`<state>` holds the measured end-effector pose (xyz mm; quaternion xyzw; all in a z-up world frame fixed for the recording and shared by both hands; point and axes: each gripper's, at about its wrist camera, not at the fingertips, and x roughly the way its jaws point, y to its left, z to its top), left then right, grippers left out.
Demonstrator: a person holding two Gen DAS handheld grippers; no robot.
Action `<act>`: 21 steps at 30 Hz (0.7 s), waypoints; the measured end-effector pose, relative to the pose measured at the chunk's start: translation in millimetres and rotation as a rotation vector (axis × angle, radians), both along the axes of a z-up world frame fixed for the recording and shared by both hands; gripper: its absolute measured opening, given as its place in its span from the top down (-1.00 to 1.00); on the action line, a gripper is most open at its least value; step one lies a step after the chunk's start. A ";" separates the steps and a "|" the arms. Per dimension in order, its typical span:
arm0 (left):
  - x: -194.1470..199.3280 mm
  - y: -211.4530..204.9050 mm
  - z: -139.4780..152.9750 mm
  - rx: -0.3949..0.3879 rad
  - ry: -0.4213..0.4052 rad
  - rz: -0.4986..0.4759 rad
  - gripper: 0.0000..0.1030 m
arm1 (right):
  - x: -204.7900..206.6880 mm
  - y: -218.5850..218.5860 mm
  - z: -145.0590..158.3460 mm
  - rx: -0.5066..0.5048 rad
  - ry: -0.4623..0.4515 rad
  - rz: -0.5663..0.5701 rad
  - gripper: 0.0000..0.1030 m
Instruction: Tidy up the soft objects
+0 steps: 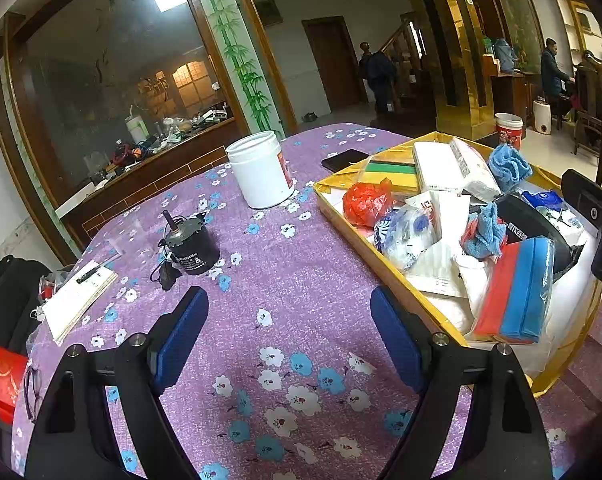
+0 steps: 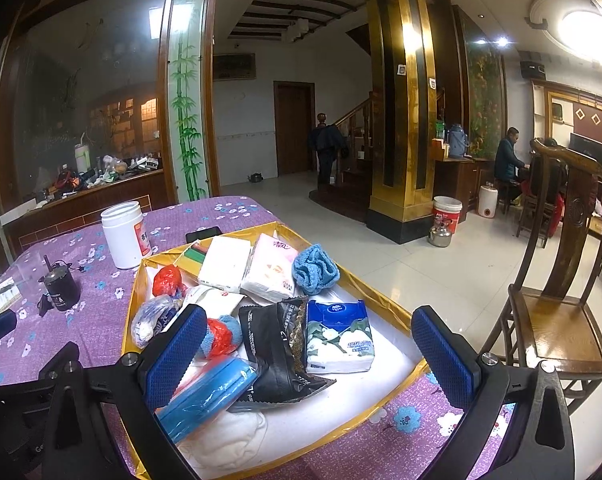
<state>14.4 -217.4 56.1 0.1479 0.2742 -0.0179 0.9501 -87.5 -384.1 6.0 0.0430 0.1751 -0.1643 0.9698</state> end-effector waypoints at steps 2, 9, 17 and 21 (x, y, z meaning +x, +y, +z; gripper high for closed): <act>0.1 -0.2 0.0 0.002 0.000 0.001 -0.62 | 0.4 0.0 0.0 0.000 0.002 0.000 -1.00; 0.2 0.1 -1.1 0.005 0.003 -0.001 -0.62 | 0.8 0.6 0.2 0.000 0.003 0.002 -1.00; 2.4 1.4 -2.8 -0.002 0.023 -0.001 -0.62 | 2.8 0.6 0.1 0.001 0.005 0.005 -1.00; 5.4 4.7 -3.1 -0.010 0.041 0.011 -0.62 | 3.3 1.0 0.1 0.002 0.006 0.006 -1.00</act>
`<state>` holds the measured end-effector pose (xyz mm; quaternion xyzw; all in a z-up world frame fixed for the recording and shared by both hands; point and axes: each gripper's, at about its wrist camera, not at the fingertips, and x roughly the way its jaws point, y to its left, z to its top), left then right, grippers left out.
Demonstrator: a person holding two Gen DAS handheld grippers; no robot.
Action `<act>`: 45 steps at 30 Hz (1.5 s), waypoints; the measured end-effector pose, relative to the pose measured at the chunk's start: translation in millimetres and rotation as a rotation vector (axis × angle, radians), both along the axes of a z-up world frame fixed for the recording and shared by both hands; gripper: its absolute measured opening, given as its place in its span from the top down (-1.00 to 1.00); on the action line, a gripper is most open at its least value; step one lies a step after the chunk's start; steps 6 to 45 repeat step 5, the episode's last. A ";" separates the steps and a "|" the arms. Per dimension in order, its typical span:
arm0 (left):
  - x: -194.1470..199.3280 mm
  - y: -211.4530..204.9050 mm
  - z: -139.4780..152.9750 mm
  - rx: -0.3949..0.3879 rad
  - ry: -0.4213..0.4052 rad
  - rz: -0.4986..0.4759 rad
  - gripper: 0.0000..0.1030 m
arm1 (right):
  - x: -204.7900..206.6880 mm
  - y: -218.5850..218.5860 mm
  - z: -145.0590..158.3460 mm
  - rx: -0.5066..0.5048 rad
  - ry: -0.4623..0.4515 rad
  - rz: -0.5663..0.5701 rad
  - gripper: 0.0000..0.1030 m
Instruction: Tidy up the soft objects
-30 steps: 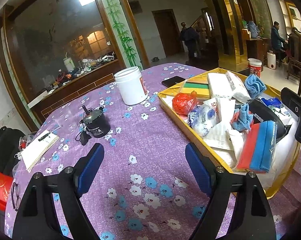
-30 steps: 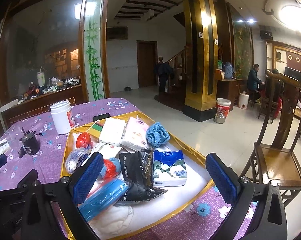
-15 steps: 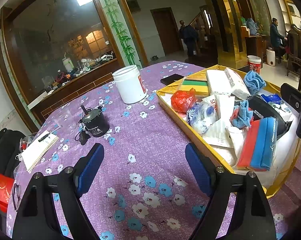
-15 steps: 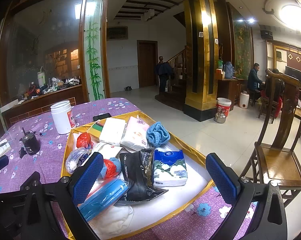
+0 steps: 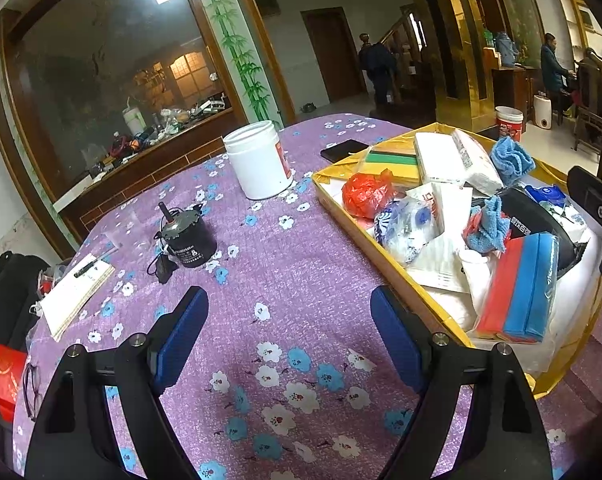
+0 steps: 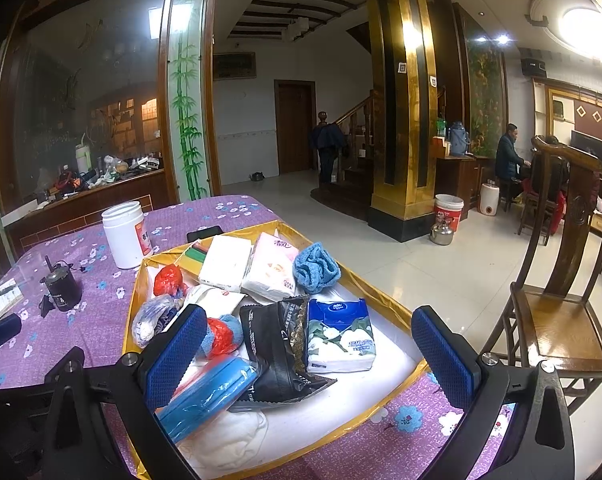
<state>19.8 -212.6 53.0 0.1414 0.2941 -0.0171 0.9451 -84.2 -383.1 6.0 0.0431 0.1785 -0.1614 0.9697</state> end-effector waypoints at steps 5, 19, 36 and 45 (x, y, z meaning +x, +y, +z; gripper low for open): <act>-2.5 3.2 2.6 0.006 -0.013 0.014 -0.62 | 1.9 1.6 0.5 -0.005 -0.001 -0.004 -1.00; -2.5 3.2 2.6 0.006 -0.013 0.014 -0.62 | 1.9 1.6 0.5 -0.005 -0.001 -0.004 -1.00; -2.5 3.2 2.6 0.006 -0.013 0.014 -0.62 | 1.9 1.6 0.5 -0.005 -0.001 -0.004 -1.00; -2.5 3.2 2.6 0.006 -0.013 0.014 -0.62 | 1.9 1.6 0.5 -0.005 -0.001 -0.004 -1.00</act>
